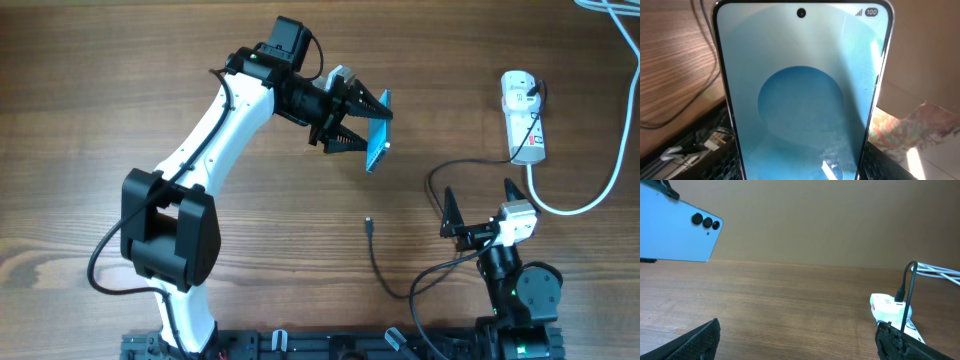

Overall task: Plug charger to phone and switch on socket
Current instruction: 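Lift the phone with the left gripper and tilt it upright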

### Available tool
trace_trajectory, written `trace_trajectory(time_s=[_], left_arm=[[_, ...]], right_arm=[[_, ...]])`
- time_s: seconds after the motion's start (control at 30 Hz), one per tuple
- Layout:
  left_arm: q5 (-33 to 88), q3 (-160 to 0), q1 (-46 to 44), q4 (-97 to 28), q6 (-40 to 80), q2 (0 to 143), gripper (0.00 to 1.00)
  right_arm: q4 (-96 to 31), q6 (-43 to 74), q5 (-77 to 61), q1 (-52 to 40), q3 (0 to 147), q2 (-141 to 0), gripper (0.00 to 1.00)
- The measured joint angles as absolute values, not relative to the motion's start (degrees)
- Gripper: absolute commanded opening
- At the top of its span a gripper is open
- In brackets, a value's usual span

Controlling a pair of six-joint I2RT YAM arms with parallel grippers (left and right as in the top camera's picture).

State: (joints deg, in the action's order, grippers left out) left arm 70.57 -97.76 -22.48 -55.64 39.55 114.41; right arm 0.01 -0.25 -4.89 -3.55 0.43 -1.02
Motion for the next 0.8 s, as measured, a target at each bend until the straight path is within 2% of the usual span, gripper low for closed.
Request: trace_trajectory(time_s=[0.8], left_arm=[[75.6, -97.8, -22.4, -53.5, 43.0, 114.4, 0.64]], right_arm=[[0.0, -0.3, -4.9, -3.6, 0.4, -1.0, 1.0]])
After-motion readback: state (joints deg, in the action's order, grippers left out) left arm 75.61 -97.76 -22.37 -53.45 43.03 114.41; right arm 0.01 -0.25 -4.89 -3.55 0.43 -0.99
